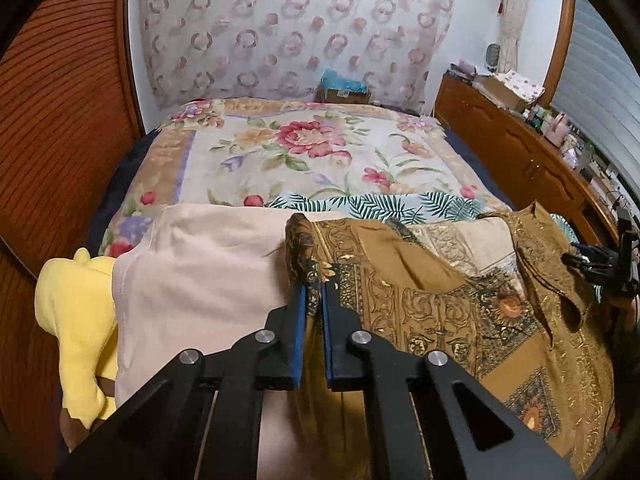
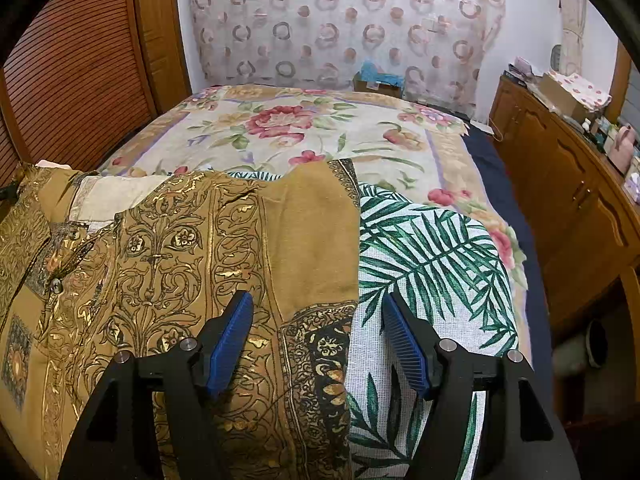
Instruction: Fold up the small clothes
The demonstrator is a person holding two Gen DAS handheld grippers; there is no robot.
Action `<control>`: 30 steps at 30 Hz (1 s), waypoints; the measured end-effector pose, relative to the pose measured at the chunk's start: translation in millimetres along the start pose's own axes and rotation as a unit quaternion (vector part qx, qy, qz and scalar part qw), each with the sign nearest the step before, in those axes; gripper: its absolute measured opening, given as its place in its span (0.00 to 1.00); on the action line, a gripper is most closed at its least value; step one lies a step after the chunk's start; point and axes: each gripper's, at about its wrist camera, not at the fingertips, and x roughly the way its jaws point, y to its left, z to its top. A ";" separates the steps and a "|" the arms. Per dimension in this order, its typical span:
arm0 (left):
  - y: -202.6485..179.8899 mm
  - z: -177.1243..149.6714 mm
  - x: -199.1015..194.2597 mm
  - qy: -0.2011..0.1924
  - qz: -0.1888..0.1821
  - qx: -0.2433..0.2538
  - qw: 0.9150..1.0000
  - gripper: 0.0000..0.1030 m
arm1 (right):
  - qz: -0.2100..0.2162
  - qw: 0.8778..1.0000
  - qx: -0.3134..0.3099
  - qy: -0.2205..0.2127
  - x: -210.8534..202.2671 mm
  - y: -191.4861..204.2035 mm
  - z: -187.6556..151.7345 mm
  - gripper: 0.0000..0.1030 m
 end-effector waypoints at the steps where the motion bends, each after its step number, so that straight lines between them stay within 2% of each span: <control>1: 0.3 -0.2 1.6 0.003 0.002 0.000 1.000 0.08 | 0.000 1.000 0.000 0.000 -0.2 -0.3 -0.1 0.68; 5: 5.6 0.0 8.5 0.015 0.017 -0.005 1.000 0.09 | 0.000 1.000 0.000 0.000 0.1 -0.3 0.1 0.68; 7: 7.9 -0.3 14.6 0.025 0.026 -0.007 0.999 0.17 | 0.000 1.000 0.000 0.000 -0.1 -0.5 0.1 0.68; 11: 10.9 -0.3 24.0 0.034 0.024 -0.012 0.999 0.19 | 0.000 1.000 0.000 0.000 0.0 -0.5 0.2 0.68; 12: 12.0 -0.3 23.7 0.031 0.021 -0.014 0.999 0.19 | 0.000 1.000 0.001 0.000 -0.1 -0.6 0.1 0.68; 14: 11.6 -0.4 19.9 0.021 0.009 -0.013 1.000 0.10 | 0.000 1.000 0.001 0.000 -0.5 -1.0 -0.1 0.68; 16: 8.2 0.2 10.4 0.004 -0.002 -0.010 1.000 0.04 | 0.000 1.000 0.001 0.000 -0.3 -0.8 0.1 0.69; 24: -27.3 8.9 -31.3 -0.051 -0.028 0.019 0.998 0.03 | -0.001 1.000 0.003 0.000 -0.3 -1.5 0.1 0.69; 30: -50.3 8.7 -51.5 -0.069 -0.048 0.041 0.996 0.03 | 0.011 1.000 0.012 0.001 -1.9 -6.1 0.1 0.69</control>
